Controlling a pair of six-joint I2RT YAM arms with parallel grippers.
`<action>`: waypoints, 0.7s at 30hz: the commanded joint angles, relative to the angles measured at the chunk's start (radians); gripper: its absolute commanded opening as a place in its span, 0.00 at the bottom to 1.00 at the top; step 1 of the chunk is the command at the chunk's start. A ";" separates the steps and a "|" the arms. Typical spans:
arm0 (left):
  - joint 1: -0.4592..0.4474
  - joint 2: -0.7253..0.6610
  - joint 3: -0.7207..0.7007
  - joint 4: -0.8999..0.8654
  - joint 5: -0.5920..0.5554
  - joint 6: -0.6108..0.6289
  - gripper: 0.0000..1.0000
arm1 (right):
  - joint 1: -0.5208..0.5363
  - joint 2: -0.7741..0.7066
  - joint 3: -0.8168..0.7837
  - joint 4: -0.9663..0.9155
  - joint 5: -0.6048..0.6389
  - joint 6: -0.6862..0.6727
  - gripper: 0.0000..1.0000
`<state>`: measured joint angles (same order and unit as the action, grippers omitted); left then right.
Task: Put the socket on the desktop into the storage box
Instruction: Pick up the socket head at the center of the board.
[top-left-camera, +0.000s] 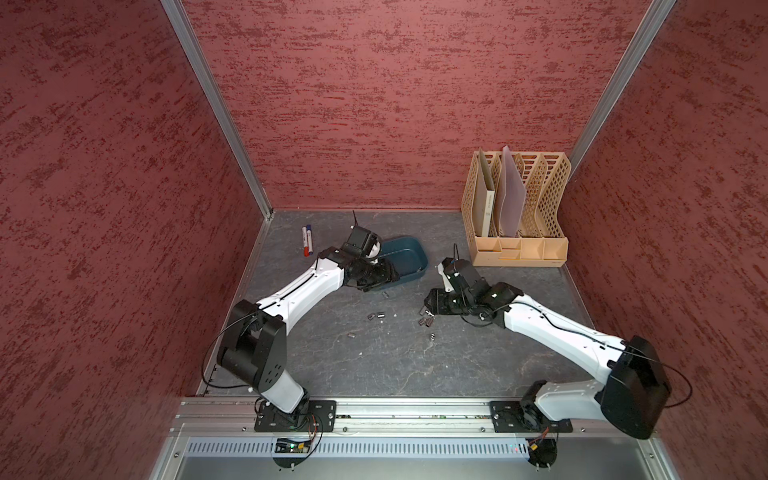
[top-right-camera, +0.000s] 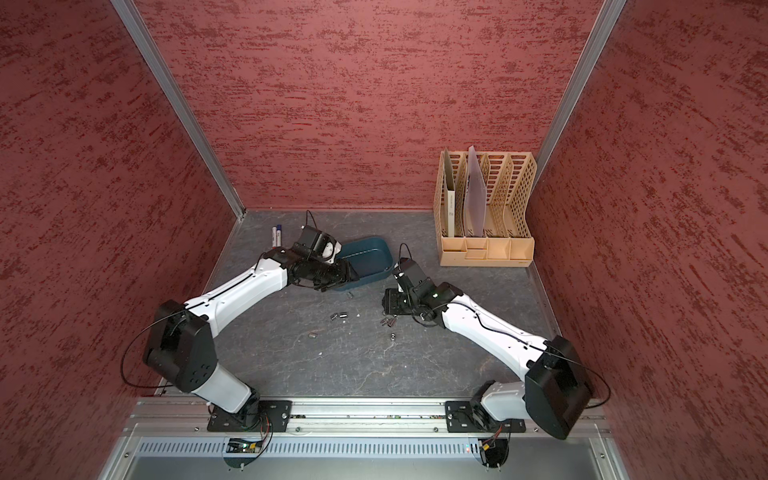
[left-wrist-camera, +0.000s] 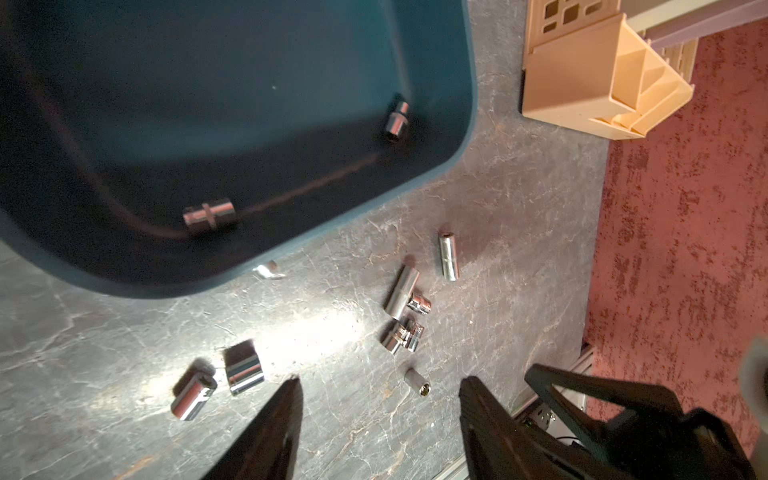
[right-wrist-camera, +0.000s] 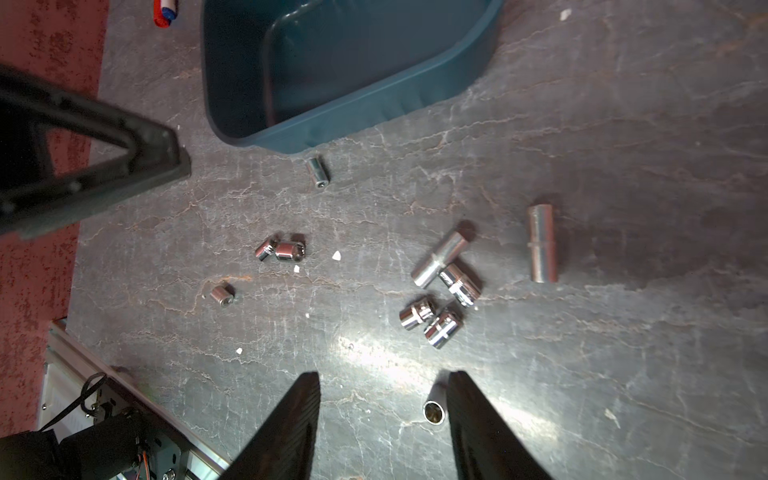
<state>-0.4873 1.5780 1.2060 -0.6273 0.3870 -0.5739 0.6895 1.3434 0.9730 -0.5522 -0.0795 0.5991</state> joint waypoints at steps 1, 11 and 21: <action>-0.026 -0.044 -0.069 0.089 0.057 -0.024 0.63 | -0.032 -0.004 0.033 -0.057 0.037 0.008 0.54; -0.114 -0.096 -0.218 0.200 0.071 -0.076 0.63 | -0.107 0.024 0.043 -0.120 0.048 0.005 0.54; -0.165 -0.120 -0.303 0.247 0.067 -0.077 0.63 | -0.157 0.122 0.094 -0.162 0.060 -0.008 0.53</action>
<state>-0.6445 1.4879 0.9241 -0.4244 0.4477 -0.6422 0.5442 1.4406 1.0245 -0.6865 -0.0483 0.5980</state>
